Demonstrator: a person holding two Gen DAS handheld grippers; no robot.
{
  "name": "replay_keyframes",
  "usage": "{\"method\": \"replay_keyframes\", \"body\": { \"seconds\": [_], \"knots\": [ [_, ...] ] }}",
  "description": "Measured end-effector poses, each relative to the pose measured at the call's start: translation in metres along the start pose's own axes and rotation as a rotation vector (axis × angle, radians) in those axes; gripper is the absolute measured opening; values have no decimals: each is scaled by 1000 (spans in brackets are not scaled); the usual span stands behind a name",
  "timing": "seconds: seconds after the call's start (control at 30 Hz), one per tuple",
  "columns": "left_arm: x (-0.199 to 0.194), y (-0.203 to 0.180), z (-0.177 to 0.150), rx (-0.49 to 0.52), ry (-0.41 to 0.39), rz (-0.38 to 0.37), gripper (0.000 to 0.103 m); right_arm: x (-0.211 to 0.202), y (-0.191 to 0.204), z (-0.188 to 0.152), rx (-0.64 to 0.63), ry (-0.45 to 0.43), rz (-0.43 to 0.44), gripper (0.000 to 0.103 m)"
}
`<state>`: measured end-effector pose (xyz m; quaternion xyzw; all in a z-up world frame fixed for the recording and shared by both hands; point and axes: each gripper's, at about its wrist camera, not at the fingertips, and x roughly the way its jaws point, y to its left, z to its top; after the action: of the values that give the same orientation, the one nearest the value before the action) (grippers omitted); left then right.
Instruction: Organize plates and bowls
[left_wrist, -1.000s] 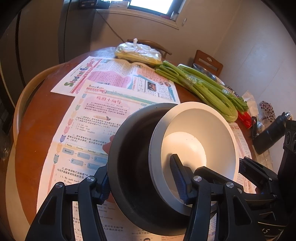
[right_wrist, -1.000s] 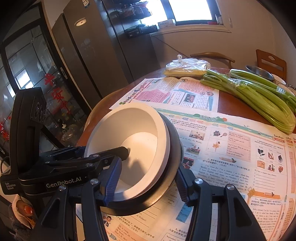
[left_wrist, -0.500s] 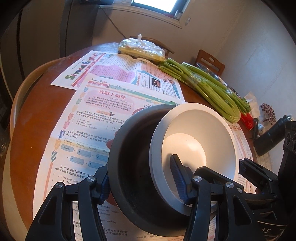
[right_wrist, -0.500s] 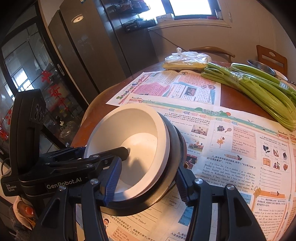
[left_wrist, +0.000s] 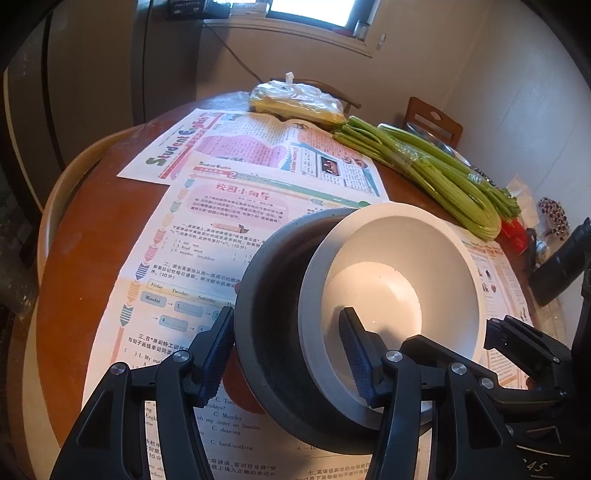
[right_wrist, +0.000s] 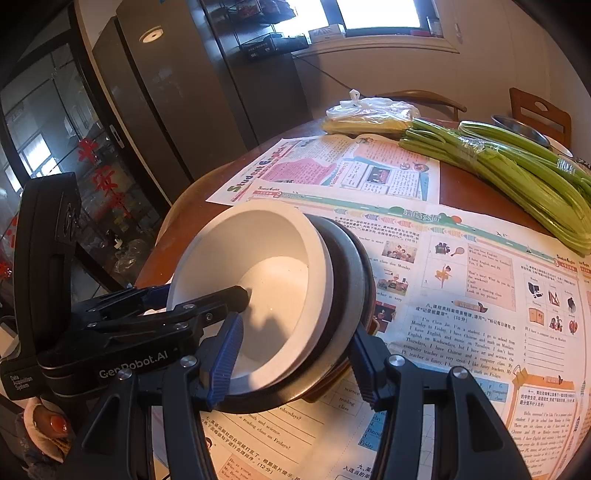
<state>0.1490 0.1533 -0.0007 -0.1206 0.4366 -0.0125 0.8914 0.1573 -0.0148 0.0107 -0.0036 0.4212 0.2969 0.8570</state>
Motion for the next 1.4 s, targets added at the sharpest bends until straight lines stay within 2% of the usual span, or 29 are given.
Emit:
{"method": "replay_keyframes", "body": {
  "seconds": [0.67,1.0,1.2,1.4],
  "knots": [
    [-23,1,-4,6,-52,60,60,-7,0,-3,13,-24,-39,55],
    [-46,-6,-10,17,-99,83,61,-27,0,-3,5,-82,-60,55],
    [-66,-19,-24,32,-134,85,65,-48,3,-11,-17,-130,-96,55],
    [-79,-28,-48,25,-146,98,70,-73,2,-34,-40,-167,-127,55]
  ]
}}
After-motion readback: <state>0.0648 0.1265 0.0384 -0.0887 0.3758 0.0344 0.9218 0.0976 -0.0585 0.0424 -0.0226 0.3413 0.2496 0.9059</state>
